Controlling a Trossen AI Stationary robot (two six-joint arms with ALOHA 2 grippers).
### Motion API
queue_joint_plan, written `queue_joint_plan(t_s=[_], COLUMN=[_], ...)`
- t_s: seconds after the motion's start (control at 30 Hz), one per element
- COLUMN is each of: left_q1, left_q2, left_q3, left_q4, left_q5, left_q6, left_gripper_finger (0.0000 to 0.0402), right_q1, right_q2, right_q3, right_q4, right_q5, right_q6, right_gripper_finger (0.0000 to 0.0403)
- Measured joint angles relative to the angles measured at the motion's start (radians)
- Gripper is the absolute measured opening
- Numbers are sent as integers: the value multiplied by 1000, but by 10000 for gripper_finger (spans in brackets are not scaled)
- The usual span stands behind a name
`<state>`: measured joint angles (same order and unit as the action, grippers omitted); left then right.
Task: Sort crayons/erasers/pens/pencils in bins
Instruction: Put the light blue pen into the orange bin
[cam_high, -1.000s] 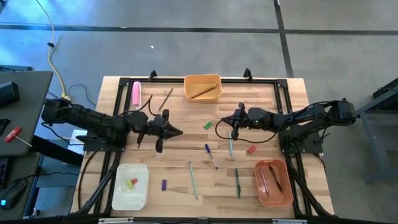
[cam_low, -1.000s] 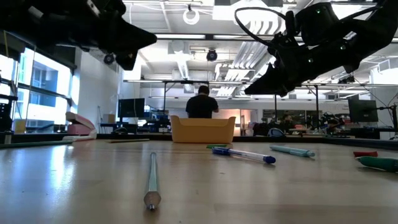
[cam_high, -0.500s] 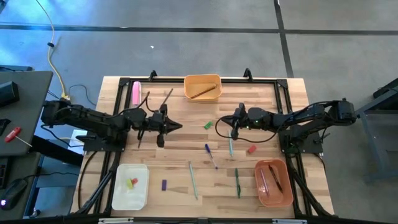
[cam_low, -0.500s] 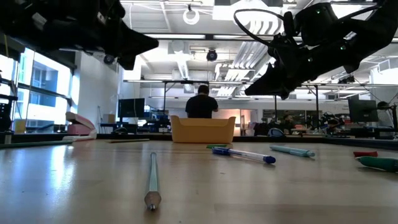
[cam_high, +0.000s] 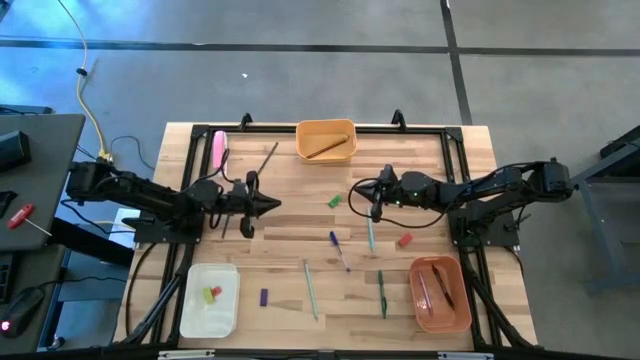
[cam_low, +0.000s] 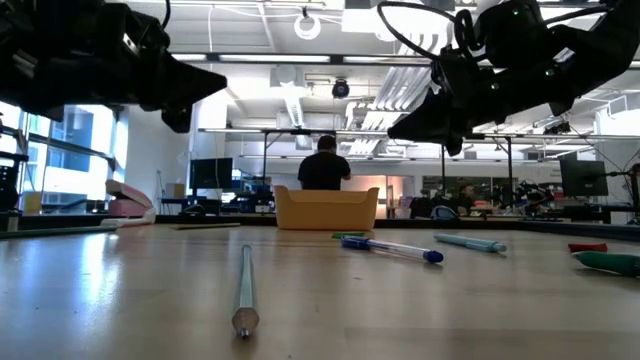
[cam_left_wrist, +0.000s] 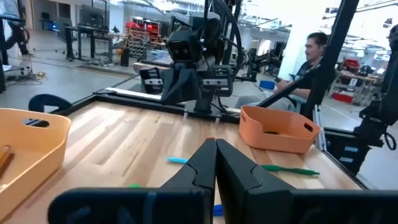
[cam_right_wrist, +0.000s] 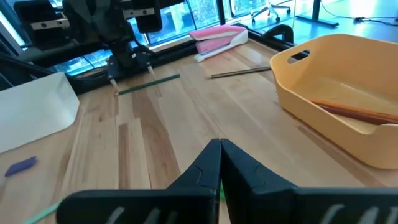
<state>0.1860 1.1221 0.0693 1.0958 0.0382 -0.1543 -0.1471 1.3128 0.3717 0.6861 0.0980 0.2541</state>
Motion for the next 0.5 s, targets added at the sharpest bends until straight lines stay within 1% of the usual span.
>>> queue_joint_plan(t_s=[0.2,0.37,0.5], left_q1=[6,34,71], left_q2=[-1,-10,-14], left_q3=[-61,-59,-59], left_q4=[101,97,128], left_q5=[-68,-13,0], left_q6=[16,51,41], left_gripper_finger=[0,0,0], right_q1=[-4,-4,-4], right_q2=[0,0,0], right_q3=[0,0,30], right_q4=[7,22,-32], right_q5=[10,21,53], right_q6=[14,12,18], right_gripper_finger=[0,0,0])
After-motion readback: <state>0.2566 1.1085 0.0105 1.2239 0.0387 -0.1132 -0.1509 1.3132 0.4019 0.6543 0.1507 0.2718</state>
